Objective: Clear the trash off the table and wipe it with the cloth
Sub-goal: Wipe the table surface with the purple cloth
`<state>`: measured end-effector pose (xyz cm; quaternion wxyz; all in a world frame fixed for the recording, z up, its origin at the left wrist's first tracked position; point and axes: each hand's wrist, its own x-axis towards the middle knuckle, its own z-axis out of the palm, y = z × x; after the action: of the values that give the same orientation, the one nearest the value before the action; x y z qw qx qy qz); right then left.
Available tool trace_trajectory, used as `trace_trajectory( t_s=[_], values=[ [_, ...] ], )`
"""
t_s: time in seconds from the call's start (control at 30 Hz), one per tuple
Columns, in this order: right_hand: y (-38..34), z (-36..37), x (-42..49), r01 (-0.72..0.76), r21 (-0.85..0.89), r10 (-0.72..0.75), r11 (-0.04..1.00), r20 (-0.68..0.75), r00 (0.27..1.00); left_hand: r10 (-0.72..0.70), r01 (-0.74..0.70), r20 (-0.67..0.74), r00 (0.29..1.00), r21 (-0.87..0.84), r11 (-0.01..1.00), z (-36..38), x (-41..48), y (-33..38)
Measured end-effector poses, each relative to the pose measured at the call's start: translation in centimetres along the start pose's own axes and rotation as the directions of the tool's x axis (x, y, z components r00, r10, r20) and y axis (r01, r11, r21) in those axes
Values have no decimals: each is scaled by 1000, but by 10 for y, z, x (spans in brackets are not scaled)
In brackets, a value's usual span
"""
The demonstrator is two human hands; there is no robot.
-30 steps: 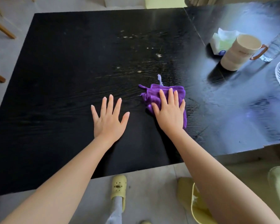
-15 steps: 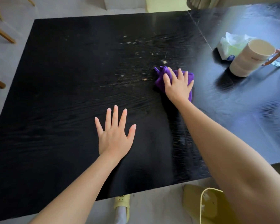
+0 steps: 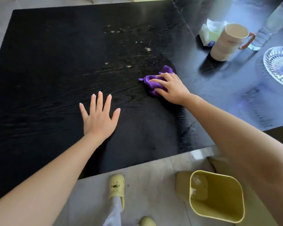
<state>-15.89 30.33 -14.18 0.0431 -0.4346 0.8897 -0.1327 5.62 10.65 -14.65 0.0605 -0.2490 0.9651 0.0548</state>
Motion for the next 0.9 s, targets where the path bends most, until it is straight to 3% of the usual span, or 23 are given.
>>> trace_trajectory(
  t_s=[0.3,0.57,0.8,0.9],
  values=[
    [3,-7,-116,-20,-14,20,1000,0,1000,3,-3,44,999,-4,1000,-5,-1,-1],
    [-47,-4,-173,-135,-35,136,990,10,991,10,-10,36,999,-3,1000,-6,-9,-1],
    [-27,-2,-151,109,-42,-103,993,114,988,16,-17,12,1000,22,1000,-4,-8,0],
    [-9,-6,-123,79,-45,-74,996,103,992,10,-10,28,1000,-12,1000,-4,-6,-2]
  ],
)
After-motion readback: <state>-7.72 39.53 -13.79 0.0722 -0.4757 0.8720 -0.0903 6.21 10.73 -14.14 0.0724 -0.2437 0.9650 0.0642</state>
